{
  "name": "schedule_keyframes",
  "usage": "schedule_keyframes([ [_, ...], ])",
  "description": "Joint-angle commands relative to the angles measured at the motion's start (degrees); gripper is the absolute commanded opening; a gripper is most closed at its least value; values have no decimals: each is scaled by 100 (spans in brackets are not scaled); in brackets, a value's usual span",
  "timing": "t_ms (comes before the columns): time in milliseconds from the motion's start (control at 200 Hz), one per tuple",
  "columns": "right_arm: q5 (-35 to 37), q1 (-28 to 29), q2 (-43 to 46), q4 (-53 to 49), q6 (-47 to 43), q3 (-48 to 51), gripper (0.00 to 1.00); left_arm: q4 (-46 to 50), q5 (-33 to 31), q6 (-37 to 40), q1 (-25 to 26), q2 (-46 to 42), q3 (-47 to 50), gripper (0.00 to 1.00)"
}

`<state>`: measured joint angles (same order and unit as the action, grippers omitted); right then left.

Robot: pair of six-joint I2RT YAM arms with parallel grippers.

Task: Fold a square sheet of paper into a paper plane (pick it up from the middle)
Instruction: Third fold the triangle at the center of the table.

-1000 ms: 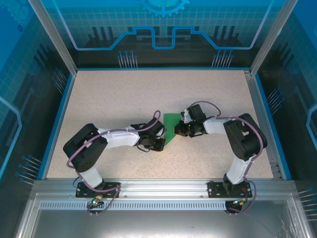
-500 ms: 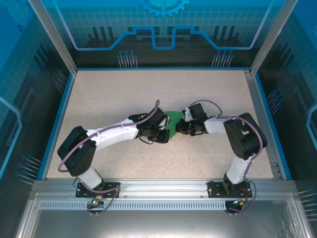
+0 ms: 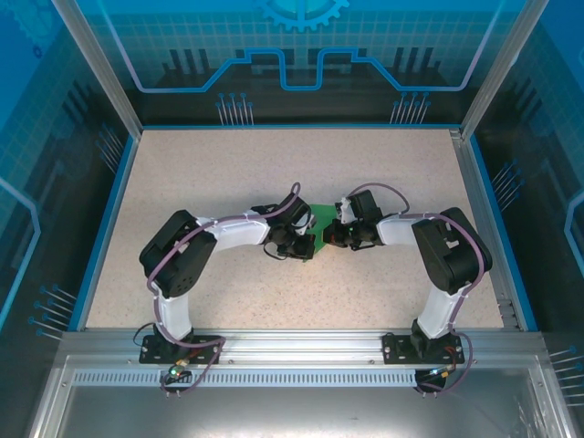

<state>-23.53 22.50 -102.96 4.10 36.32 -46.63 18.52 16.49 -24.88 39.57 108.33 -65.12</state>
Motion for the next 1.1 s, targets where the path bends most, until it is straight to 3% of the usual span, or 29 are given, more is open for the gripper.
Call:
schedule_keyframes([
  [0, 179, -92, -246, -469, -146, 77, 0, -7, 232, 302, -51, 142, -41, 5],
  [420, 139, -123, -323, -655, -365, 0, 0, 33, -127, 491, -198, 261, 431, 4],
  [1095, 78, -198, -577, -954, -660, -268, 0, 147, 443, 327, -331, -522, 1620, 4],
])
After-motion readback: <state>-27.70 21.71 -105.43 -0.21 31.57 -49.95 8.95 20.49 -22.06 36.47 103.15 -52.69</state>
